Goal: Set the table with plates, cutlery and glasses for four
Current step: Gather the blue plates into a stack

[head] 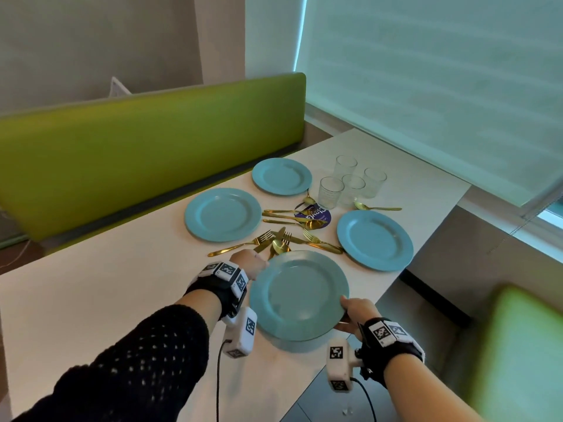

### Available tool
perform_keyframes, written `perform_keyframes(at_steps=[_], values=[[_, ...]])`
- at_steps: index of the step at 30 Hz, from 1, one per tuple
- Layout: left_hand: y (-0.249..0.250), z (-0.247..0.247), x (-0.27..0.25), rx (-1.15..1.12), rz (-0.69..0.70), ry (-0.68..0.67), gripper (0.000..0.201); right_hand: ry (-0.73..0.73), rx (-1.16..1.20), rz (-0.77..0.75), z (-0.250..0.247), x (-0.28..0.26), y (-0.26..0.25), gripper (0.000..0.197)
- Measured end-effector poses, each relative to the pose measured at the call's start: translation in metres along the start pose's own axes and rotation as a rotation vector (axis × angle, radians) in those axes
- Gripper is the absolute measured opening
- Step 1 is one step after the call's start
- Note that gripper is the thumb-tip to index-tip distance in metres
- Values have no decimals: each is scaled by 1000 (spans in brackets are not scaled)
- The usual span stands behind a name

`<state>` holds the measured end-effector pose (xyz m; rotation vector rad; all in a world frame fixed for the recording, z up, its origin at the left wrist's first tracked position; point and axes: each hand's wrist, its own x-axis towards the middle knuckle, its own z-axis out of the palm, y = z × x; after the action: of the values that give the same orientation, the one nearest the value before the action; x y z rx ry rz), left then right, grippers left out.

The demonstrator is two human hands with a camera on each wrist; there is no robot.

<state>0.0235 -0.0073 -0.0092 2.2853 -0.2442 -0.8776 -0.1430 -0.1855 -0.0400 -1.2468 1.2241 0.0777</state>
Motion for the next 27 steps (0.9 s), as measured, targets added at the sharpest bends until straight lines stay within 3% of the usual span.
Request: perform_keyframes(at_steps=[5, 9, 16, 20, 22, 24, 27], values=[[15, 1, 7, 171, 33, 49, 37, 2, -83, -143, -21, -8, -26, 14], [34, 8, 17, 194, 55, 58, 50, 3, -13, -187, -38, -7, -55, 22], [75, 17, 54, -37, -30, 184, 65, 10, 71, -196, -68, 30, -109, 23], [87, 28, 91, -403, 21, 58, 73, -50, 124, -181, -84, 62, -134, 18], [99, 34, 100, -627, 33, 60, 57, -73, 121, -182, -91, 77, -145, 19], [111, 38, 107, -714, 52, 68, 44, -64, 105, -196, -97, 90, -157, 20], [123, 46, 124, -695, 71, 130, 48, 75, -69, -241, -114, 118, -172, 32]])
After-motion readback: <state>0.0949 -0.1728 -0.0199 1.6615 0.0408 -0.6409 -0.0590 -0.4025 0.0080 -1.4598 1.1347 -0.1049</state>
